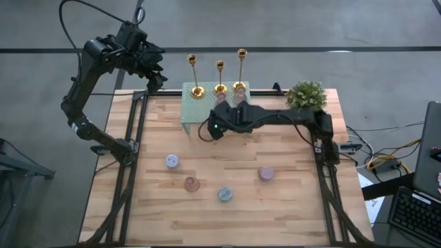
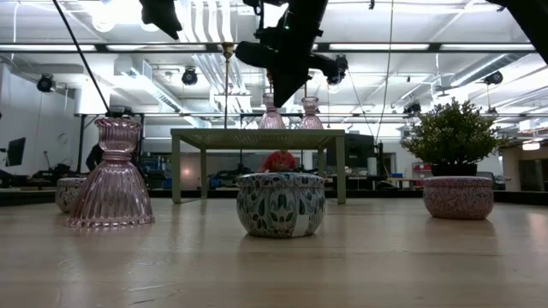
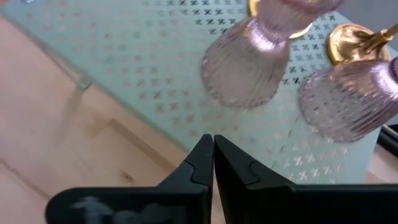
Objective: Pick & Place candle stick holders
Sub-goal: Put the right glass candle holder on the shelf
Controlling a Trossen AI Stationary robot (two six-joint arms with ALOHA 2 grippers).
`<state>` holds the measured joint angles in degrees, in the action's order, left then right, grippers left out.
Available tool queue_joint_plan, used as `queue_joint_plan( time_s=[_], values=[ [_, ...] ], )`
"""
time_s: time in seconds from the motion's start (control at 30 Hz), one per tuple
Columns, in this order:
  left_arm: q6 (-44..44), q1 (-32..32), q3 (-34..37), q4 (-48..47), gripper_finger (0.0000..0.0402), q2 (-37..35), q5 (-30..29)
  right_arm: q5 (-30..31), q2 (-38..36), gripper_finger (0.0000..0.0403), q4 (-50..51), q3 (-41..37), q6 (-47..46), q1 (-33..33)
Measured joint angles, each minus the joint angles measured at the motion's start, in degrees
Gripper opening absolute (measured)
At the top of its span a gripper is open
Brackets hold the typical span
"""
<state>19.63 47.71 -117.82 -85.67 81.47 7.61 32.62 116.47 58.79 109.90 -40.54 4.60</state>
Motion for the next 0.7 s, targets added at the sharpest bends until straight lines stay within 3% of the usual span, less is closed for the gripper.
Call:
queue_joint_plan(
  time_s=[0.27,0.53,0.7],
  values=[
    [0.3,0.0,0.0,0.0,0.0225,0.0,0.0,6.7,-7.0,0.0008,-11.8,-13.7,-1.1,-4.4],
    [0.8,0.0,0.0,0.2,0.0225,0.0,0.0,7.4,-16.1,0.0008,-43.0,-33.9,6.8,-5.5],
    [0.8,0.0,0.0,0.7,0.0225,0.0,0.0,7.1,-16.7,0.0008,-53.5,-40.3,8.5,-5.4]
  ],
)
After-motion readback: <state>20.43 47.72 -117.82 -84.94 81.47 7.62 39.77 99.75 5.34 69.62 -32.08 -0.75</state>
